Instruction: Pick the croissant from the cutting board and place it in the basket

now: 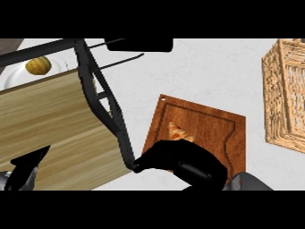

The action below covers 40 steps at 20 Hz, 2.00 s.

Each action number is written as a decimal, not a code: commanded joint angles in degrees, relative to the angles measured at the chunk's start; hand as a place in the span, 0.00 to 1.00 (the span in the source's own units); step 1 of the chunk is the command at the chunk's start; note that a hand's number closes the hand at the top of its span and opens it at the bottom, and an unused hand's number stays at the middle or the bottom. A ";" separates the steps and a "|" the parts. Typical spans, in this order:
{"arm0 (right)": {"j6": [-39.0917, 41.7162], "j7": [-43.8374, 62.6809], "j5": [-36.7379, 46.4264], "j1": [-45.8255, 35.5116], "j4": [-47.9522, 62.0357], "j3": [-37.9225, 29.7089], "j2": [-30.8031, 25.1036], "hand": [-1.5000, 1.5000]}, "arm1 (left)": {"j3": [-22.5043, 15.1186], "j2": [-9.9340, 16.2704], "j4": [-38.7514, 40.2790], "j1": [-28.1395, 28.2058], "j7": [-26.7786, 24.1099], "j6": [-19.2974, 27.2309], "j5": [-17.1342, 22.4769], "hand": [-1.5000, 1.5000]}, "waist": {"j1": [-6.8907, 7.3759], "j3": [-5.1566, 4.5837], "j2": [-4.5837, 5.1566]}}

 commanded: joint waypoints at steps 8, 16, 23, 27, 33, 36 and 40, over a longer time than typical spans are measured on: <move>-0.33 29.10 34.43 -13.16 -8.66 4.83 2.46 0.00 | 1.97 0.53 2.72 1.68 0.92 -1.09 1.28 0.50 | -3.43 -0.33 -0.75; 35.16 46.37 26.32 -20.49 -12.35 5.47 4.06 0.00 | 2.81 0.82 1.64 0.90 1.41 -1.67 1.53 0.50 | -3.38 -0.33 -0.37; 56.08 61.07 13.02 -20.48 -21.73 -4.06 11.23 0.00 | 4.39 0.37 3.19 -0.27 2.37 -3.36 2.51 0.50 | -3.24 -0.17 -0.11; 60.00 65.28 10.60 -17.37 -27.31 -7.10 11.35 0.00 | 3.55 -1.69 4.52 -2.11 2.86 -2.22 0.05 0.50 | -3.61 -0.12 -0.10; 56.14 57.79 16.03 -15.92 -23.24 -7.75 9.88 0.00 | 3.38 -2.70 1.06 -1.48 5.92 -2.62 -1.63 0.50 | -2.03 -0.02 0.26; 53.88 56.56 17.63 -15.18 -22.06 -10.39 12.65 0.00 | 4.79 -3.66 4.56 -0.60 1.68 -4.87 -2.20 0.50 | -1.82 -0.05 0.33; 47.04 49.82 24.06 -10.73 -19.79 -6.36 10.22 0.00 | 4.95 -5.45 5.67 -1.57 2.60 -5.17 -3.12 0.50 | -1.73 -0.01 0.46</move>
